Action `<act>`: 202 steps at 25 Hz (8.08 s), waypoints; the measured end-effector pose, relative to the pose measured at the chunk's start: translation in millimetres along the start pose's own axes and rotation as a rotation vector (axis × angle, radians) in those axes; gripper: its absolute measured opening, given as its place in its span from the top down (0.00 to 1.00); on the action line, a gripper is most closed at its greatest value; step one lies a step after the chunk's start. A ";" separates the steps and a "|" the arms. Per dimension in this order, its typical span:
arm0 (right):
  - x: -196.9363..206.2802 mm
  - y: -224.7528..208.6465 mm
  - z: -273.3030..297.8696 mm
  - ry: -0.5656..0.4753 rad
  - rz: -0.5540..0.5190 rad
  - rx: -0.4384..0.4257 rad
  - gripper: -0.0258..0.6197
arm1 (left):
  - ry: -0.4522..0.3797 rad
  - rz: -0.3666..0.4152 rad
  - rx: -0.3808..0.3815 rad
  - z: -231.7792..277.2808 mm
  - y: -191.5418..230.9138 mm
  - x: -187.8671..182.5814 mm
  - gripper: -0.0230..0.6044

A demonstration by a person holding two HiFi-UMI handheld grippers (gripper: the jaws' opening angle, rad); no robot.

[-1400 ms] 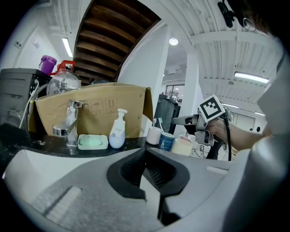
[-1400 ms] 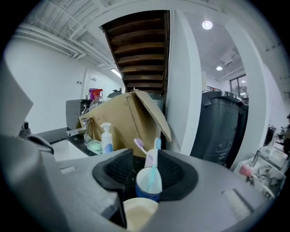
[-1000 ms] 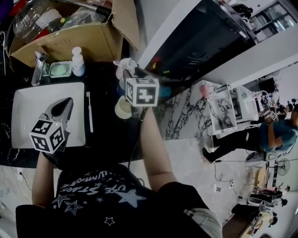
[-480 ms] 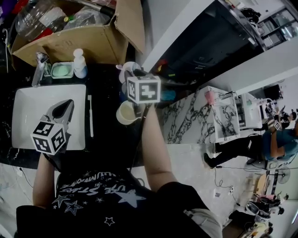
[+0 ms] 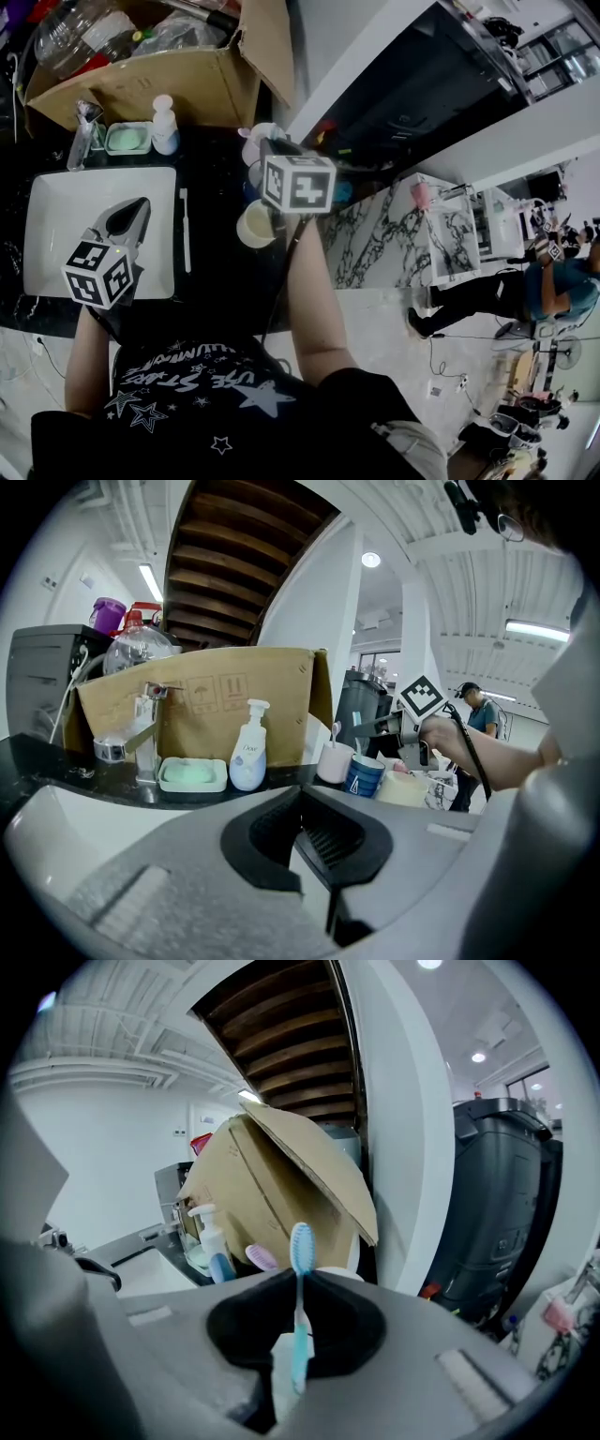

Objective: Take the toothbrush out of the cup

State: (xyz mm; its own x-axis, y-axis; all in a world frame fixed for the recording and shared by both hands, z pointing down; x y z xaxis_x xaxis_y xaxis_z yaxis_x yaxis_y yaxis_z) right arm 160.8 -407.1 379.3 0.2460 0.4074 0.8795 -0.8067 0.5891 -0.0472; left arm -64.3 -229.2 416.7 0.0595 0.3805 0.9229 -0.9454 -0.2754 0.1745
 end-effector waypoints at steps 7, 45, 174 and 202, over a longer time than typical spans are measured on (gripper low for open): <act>-18.1 9.1 -29.6 -0.085 -0.008 0.052 0.92 | -0.012 0.018 0.035 -12.5 -0.1 -0.4 0.95; 75.6 157.8 -77.1 0.055 0.168 0.175 0.92 | 0.056 0.056 0.293 -99.4 53.3 32.6 0.95; 41.5 154.6 -93.2 0.039 -0.093 0.255 0.84 | 0.015 0.026 0.334 -102.8 33.9 26.7 0.95; 89.0 122.8 -24.4 0.114 0.106 0.366 0.78 | 0.027 -0.033 0.232 -67.3 61.3 23.4 0.95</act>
State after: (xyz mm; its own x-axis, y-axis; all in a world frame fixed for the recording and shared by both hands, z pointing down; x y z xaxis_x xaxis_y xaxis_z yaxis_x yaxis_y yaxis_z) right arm 96.8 -281.5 440.2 0.1927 0.5391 0.8199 -0.9639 0.2603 0.0554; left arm -142.4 -177.8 425.8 0.0776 0.4156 0.9062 -0.8436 -0.4570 0.2818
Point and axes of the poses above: the fingertips, and each gripper's own axes: z forward along the fingers, y to its left, x out of its underside, the point moved 5 cm from there along -z, backward along the fingers, and after that the axes turned 1 degree about -y, right-handed, at the moved point
